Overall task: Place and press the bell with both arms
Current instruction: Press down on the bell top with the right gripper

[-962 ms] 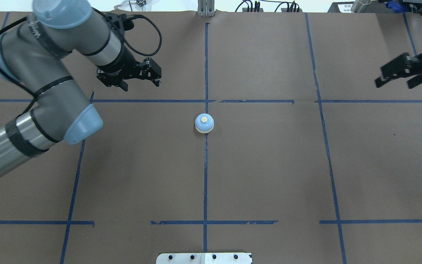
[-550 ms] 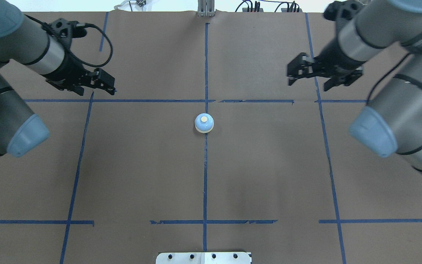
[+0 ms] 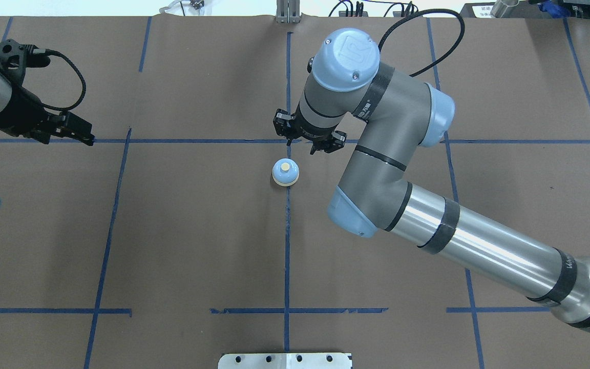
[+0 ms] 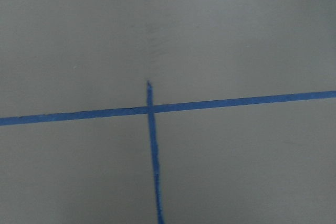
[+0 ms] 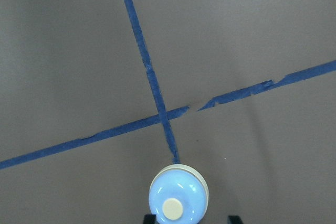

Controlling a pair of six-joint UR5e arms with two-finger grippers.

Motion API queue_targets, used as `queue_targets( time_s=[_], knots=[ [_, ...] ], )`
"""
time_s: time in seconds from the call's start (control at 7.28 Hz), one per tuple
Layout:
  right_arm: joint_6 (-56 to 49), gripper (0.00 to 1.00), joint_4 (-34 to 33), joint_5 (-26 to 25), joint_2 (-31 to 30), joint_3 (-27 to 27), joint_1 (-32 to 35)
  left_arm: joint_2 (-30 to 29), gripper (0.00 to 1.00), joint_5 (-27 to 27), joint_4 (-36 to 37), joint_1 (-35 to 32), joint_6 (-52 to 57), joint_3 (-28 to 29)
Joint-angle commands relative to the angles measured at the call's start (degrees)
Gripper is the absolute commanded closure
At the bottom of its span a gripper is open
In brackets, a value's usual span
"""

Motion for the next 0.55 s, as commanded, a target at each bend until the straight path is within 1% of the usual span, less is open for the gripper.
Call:
queue_targets(
  time_s=[0.0, 0.41],
  knots=[
    [1.89, 1.0, 3.29, -0.05, 1.62, -5.34, -2.09, 0.67, 0.0, -0.01, 0.05, -0.25, 0.0, -0.61],
    [1.63, 1.0, 3.37, -0.14, 1.97, -7.45, -2.89, 0.84, 0.0, 0.07, -0.04, -0.33, 0.0, -0.78]
  ],
)
